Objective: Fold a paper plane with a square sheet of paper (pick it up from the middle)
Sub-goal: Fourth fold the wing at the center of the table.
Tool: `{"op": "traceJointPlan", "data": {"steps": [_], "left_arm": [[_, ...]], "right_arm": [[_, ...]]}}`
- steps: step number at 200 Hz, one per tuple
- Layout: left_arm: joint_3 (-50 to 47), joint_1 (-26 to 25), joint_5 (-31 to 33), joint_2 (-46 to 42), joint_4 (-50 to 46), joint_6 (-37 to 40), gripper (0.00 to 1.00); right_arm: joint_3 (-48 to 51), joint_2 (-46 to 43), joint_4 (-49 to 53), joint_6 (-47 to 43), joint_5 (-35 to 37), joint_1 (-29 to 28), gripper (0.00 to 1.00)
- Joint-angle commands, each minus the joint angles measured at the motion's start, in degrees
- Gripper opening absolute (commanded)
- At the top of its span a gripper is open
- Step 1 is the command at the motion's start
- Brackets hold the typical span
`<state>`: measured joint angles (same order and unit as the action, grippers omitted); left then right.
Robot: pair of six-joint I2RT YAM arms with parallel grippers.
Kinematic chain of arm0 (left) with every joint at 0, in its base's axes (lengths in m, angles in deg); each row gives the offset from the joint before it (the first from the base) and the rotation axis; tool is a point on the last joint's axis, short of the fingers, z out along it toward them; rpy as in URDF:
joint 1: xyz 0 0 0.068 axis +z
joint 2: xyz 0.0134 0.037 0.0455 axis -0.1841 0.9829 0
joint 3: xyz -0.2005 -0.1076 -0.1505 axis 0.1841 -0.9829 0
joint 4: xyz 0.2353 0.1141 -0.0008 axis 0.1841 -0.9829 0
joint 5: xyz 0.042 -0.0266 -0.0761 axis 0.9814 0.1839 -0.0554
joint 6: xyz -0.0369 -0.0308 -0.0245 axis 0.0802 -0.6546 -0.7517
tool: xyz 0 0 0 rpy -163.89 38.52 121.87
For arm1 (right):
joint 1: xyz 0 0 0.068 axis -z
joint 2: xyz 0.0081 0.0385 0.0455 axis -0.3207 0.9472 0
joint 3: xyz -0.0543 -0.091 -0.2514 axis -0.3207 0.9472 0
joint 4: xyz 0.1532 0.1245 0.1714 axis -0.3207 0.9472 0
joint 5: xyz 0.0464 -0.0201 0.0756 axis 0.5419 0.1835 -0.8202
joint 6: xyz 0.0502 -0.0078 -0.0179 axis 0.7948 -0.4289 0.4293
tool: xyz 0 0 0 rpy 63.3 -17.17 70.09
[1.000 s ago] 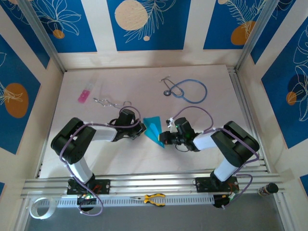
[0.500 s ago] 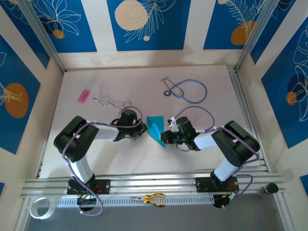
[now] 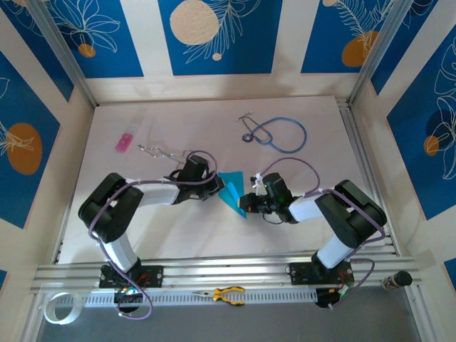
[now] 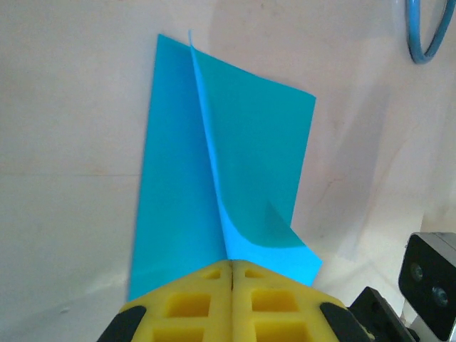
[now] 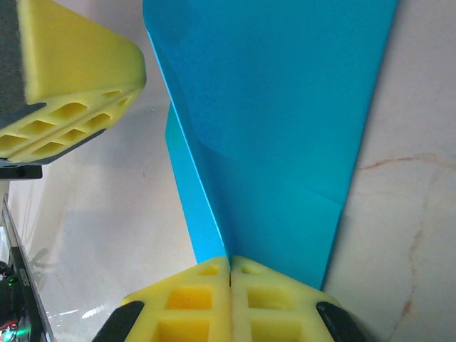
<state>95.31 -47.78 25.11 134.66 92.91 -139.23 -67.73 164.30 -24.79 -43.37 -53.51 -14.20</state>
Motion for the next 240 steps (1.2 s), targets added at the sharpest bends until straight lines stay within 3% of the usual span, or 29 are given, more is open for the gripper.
{"op": "traceJointPlan", "data": {"steps": [1, 79, 240], "left_arm": [[1.37, -0.95, -3.1, 3.34, -0.85, 1.11, 0.03], [-1.31, -1.2, -0.86, 3.99, -2.77, -0.9, 0.0], [-9.96, -4.41, 7.35, -1.28, 2.74, -8.32, 0.0]], "right_arm": [[0.66, -0.95, -0.08, -0.87, -1.15, 0.56, 0.04], [2.16, -2.23, -0.21, -0.17, -0.72, 0.91, 0.04], [1.86, -4.22, 2.77, -0.67, 1.31, -2.09, 0.05]]}}
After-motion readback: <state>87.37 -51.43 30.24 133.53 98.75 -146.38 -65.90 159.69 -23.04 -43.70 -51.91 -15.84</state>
